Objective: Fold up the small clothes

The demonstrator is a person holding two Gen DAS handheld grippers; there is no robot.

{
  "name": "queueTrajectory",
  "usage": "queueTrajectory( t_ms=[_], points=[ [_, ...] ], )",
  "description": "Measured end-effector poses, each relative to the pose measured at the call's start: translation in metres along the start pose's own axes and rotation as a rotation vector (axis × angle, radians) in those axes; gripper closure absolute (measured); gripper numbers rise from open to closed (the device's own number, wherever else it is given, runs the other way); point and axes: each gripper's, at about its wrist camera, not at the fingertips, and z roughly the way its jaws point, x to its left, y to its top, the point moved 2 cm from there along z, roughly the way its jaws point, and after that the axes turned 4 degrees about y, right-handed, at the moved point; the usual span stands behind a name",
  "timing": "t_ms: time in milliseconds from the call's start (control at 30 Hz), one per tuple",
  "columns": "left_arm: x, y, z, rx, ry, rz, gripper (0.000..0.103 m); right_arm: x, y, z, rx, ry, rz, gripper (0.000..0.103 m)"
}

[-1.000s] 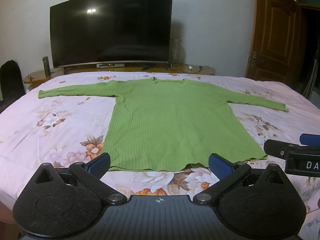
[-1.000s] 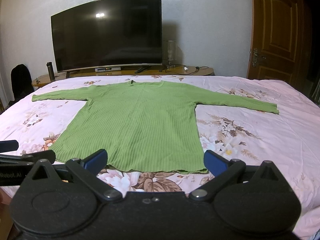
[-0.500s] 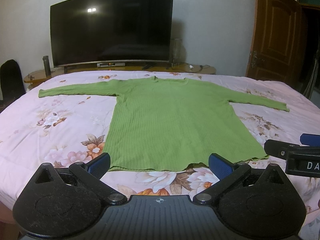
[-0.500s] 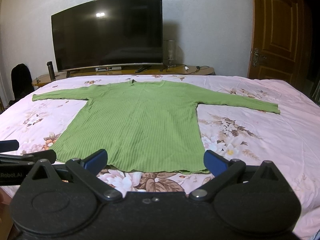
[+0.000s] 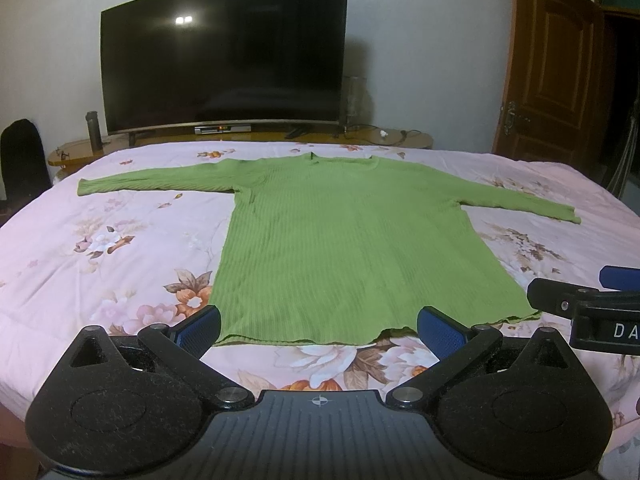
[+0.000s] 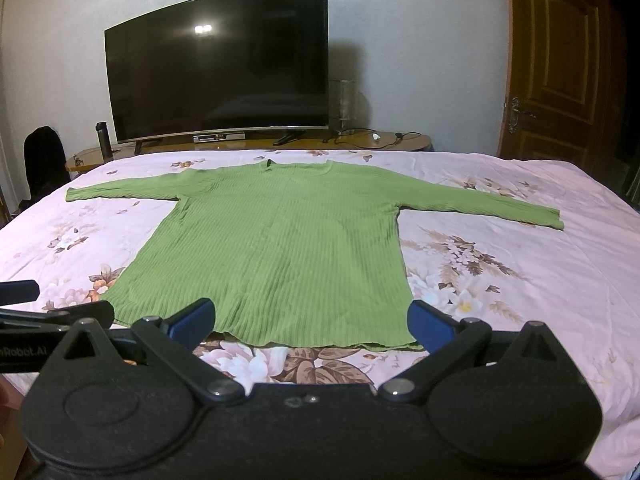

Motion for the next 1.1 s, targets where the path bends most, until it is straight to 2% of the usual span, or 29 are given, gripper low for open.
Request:
queueTrajectory(
  t_ms=[1000, 1100],
  points=[
    [0.005, 0.006, 0.006, 0.008, -0.012, 0.006, 0.000, 0.002, 0.004, 0.003, 0.008, 0.008, -0.005, 0.001],
    [0.009, 0.013, 0.011, -0.001, -0.017, -0.024, 0.000, -0.002, 0.006, 0.003, 0.005, 0.011, 0.000, 0.001]
  ],
)
